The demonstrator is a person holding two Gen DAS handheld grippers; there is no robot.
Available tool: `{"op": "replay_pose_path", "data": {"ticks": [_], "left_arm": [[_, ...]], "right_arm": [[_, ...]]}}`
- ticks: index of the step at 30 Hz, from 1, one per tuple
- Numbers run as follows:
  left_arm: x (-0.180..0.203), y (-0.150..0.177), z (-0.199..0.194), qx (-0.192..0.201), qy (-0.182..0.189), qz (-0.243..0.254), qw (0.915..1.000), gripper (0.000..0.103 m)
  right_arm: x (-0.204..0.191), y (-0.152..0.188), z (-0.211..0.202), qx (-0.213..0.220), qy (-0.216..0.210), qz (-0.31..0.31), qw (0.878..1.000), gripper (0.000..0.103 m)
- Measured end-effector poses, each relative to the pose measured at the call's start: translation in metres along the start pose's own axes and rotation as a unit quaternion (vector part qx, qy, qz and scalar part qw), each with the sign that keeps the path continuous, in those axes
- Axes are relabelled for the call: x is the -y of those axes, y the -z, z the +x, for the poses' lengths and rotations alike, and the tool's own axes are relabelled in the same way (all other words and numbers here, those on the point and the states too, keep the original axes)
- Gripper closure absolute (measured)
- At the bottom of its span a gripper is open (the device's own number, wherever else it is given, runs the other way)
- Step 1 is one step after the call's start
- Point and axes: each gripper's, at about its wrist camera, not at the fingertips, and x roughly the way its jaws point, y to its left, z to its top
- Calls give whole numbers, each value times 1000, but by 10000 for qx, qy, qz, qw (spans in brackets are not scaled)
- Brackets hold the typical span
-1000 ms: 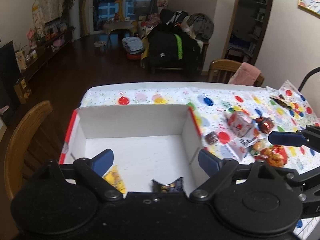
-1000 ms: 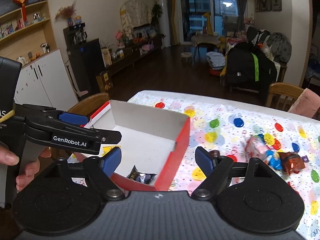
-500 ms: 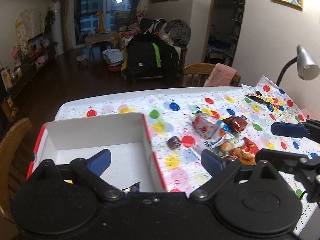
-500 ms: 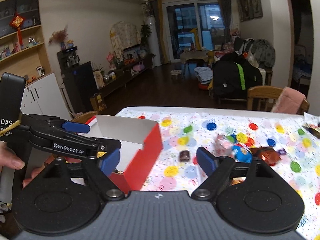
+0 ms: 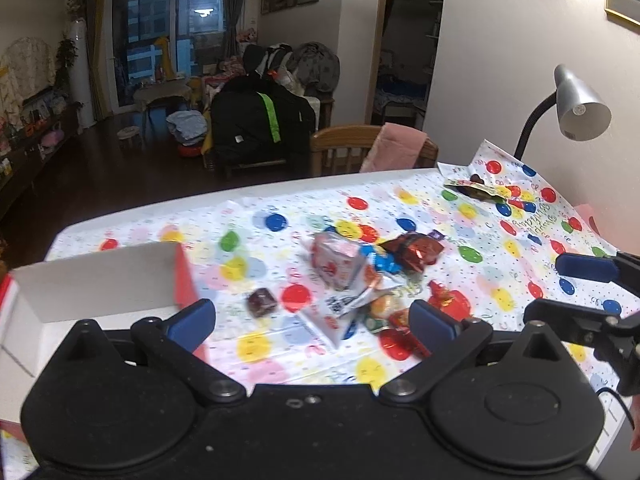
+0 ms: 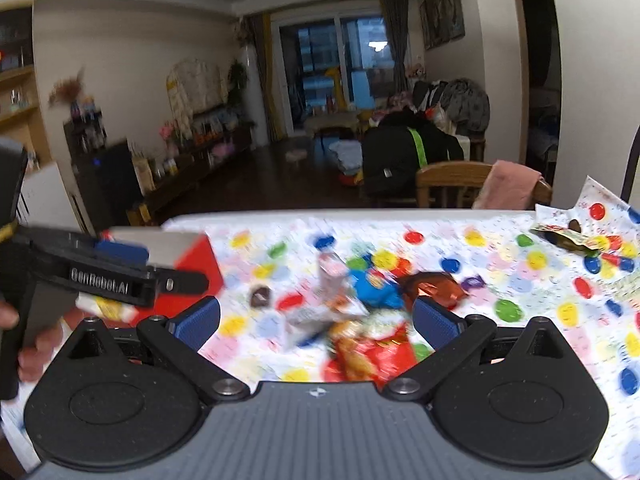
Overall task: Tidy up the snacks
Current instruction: 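Grasp the white wafer packet with the left tool while the right tool grasps the red chip bag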
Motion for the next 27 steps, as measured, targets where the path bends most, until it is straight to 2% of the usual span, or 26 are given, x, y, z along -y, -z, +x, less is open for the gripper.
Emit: {"op": "replay_pose_path", "data": {"ticks": [5, 13, 22, 27], "left_arm": [[21, 1, 33, -111, 38, 17, 9999, 0], [39, 2, 86, -325, -58, 254, 9991, 0], [40, 3, 140, -707, -367, 331, 9963, 1], [40, 6, 167, -946, -399, 366, 9940, 7]], "right_arm": [[32, 9, 17, -440, 237, 245, 9984, 0], [62, 26, 43, -835, 158, 531, 9950, 0], [63, 42, 97, -1327, 126, 157, 9909, 0], [61, 48, 122, -1551, 92, -49, 9878, 0]]}}
